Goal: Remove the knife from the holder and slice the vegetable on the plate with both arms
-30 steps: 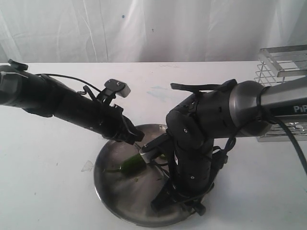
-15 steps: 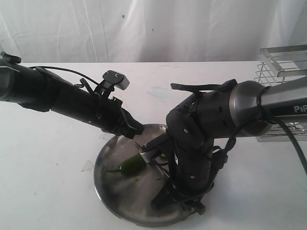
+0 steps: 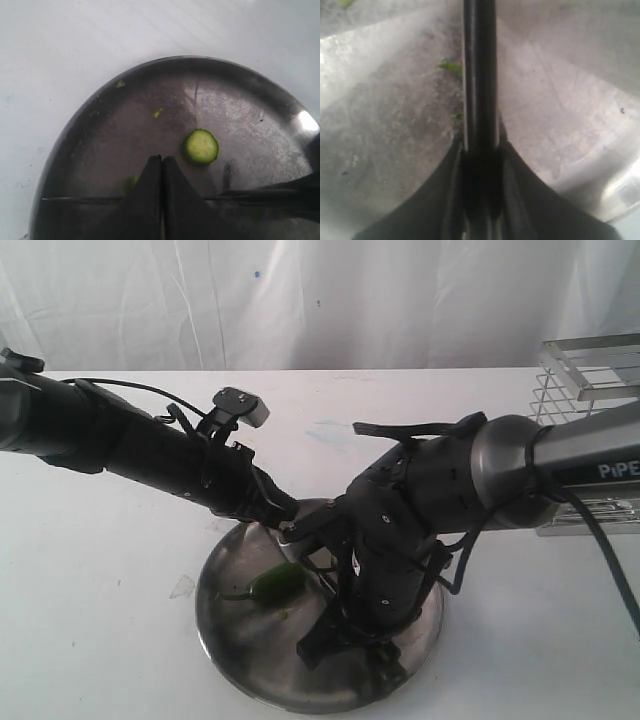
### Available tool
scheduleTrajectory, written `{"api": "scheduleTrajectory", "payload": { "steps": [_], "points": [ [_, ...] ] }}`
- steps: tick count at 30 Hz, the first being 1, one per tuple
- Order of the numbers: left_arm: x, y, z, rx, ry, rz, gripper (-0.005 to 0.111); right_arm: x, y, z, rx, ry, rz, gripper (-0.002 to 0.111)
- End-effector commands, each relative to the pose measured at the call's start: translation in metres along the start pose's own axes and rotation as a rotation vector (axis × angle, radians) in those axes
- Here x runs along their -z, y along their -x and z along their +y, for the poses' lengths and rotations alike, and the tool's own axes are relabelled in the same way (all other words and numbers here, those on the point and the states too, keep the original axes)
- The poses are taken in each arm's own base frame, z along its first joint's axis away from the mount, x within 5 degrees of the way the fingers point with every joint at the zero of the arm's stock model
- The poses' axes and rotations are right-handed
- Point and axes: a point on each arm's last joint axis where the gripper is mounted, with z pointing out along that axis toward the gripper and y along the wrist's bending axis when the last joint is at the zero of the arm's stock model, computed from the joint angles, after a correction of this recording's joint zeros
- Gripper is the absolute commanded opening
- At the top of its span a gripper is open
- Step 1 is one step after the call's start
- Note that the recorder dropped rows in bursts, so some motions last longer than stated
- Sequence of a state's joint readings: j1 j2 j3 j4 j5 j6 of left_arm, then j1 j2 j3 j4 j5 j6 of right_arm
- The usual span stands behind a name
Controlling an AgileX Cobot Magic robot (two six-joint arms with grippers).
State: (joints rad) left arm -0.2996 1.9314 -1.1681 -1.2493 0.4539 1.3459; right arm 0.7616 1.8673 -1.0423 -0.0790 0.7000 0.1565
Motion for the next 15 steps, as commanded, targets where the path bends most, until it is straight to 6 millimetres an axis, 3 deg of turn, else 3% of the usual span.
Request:
{"api": "scheduleTrajectory", "payload": {
  "steps": [1, 10, 15],
  "points": [
    [0.002, 0.002, -0.004, 0.005, -0.011, -0.004, 0.0, 0.0, -0.007, -0.004, -0.004, -0.018, 0.07, 0.0],
    [0.002, 0.001, 0.002, -0.013, 0.051, 0.002, 0.0, 0.001, -0.004, -0.003, -0.005, -0.013, 0.035, 0.0],
    [0.003, 0.0, 0.007, -0.039, 0.102, 0.015, 0.0, 0.012, 0.0, -0.003, -0.009, -0.007, -0.017, 0.0]
  ]
}}
